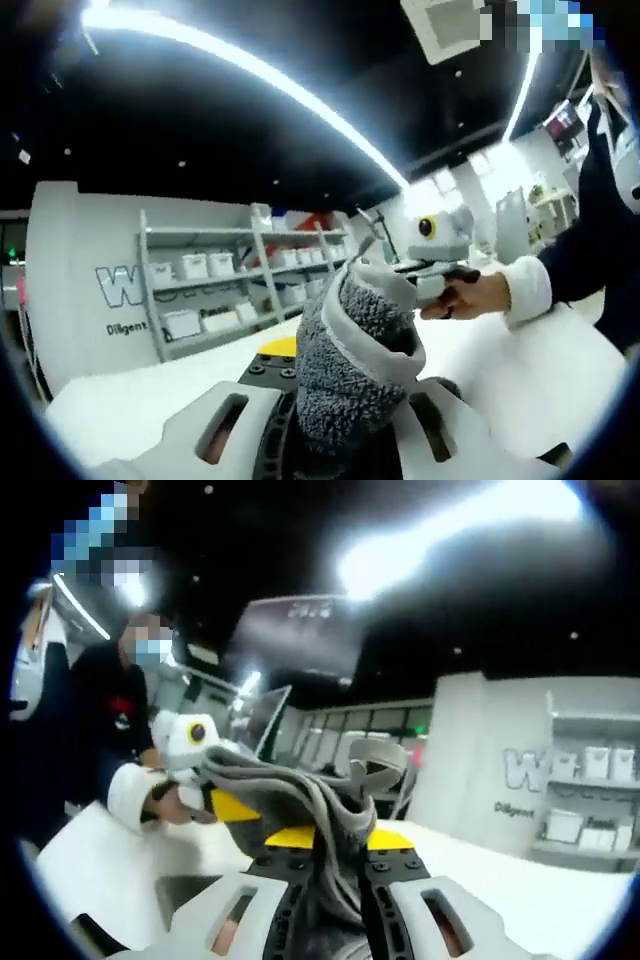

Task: Open the folded towel by lifting each exposed corner and separating the folded layers until the towel lies flat within the target outline without major curled edges

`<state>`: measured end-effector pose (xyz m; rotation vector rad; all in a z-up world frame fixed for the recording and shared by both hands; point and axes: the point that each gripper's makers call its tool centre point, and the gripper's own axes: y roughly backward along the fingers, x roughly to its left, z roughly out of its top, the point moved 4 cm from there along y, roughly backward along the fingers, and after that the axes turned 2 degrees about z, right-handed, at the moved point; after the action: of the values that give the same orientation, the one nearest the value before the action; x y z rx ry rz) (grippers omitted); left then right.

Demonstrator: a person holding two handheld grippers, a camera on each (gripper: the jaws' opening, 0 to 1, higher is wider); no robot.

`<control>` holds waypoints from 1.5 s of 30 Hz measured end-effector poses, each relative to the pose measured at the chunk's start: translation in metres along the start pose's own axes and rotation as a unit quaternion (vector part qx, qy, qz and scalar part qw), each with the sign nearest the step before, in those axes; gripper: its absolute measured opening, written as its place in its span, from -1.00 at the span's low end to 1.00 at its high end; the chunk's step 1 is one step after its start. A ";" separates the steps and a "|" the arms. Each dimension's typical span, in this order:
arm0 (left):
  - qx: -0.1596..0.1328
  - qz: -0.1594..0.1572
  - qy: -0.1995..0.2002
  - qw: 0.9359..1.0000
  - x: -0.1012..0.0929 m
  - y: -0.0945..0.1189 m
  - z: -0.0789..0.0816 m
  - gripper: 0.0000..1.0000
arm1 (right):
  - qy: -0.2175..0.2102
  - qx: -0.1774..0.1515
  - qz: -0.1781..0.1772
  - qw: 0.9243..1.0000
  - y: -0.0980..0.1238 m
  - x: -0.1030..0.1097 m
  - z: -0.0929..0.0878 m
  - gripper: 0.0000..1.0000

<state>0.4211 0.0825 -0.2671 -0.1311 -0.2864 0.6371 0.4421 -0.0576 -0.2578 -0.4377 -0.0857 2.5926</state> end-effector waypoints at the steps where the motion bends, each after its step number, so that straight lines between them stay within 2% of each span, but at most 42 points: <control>1: 0.000 0.003 0.015 1.000 0.000 0.000 0.001 -0.79 | 0.003 0.004 0.000 1.000 -0.001 0.001 -0.002 -0.79; 10: 0.000 0.013 0.027 1.000 0.003 0.004 0.008 -0.80 | 0.032 0.018 -0.004 0.999 -0.004 0.007 -0.005 -0.66; 15: -0.003 0.029 0.037 0.999 0.012 0.006 0.009 -0.80 | 0.029 0.031 -0.004 0.999 -0.005 0.005 -0.011 -0.49; 22: 0.002 0.052 0.054 0.997 0.025 0.008 0.005 -0.80 | -0.003 0.064 0.010 0.998 -0.007 0.003 -0.028 -0.25; 23: 0.003 0.054 0.059 0.997 0.026 0.008 0.004 -0.80 | -0.016 0.082 0.014 0.996 -0.007 0.003 -0.034 -0.20; 28: 0.008 0.070 0.091 0.993 0.029 0.009 0.000 -0.80 | -0.015 0.115 0.020 0.993 -0.005 0.006 -0.046 -0.19; 29: 0.008 0.076 0.103 0.992 0.033 0.010 -0.001 -0.80 | -0.011 0.130 0.022 0.991 -0.004 0.007 -0.051 -0.19; 32: 0.011 0.089 0.137 0.986 0.048 0.014 -0.004 -0.80 | -0.011 0.139 0.021 0.990 -0.004 0.005 -0.056 -0.19; 34: 0.014 0.095 0.139 0.986 0.054 0.016 -0.006 -0.80 | -0.025 0.172 0.013 0.985 -0.001 0.002 -0.067 -0.20; 38: 0.023 0.109 0.133 0.985 0.062 0.018 -0.010 -0.80 | -0.022 0.198 0.010 0.980 -0.002 -0.003 -0.079 -0.30; 41: 0.028 0.116 0.132 0.984 0.066 0.019 -0.015 -0.80 | -0.027 0.232 0.021 0.972 0.001 0.000 -0.089 -0.28; 45: 0.039 0.125 0.122 0.984 0.069 0.020 -0.021 -0.80 | -0.039 0.250 0.030 0.967 0.001 0.005 -0.098 -0.27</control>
<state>0.4689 0.1395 -0.2762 -0.1706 -0.0077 0.8726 0.4691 -0.0582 -0.3520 -0.1532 0.5508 2.5626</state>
